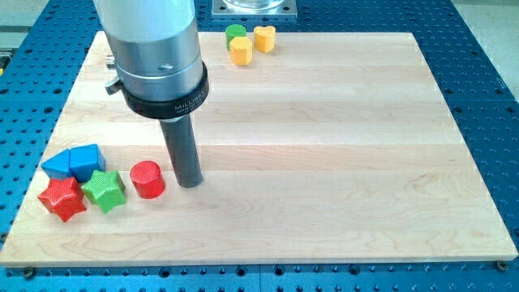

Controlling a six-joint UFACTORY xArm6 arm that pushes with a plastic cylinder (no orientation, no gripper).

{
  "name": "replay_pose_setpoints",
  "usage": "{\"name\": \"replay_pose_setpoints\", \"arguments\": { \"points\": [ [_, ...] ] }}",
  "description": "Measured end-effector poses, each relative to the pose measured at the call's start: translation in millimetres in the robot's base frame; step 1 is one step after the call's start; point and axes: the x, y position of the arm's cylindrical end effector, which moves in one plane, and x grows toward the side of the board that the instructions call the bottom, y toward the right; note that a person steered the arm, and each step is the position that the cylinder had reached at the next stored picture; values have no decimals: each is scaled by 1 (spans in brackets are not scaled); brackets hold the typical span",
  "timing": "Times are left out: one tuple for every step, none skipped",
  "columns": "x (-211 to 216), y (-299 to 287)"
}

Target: Separate the green circle from the yellow heart

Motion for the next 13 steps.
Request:
{"name": "replay_pose_setpoints", "arguments": {
  "points": [
    [0,0],
    [0,1],
    [0,1],
    [7,1],
    [-7,5],
    [-63,50],
    [-136,94],
    [-191,162],
    [-237,193],
    [-271,193],
    [-303,189],
    [-313,149],
    [-313,97]
  ]
}}
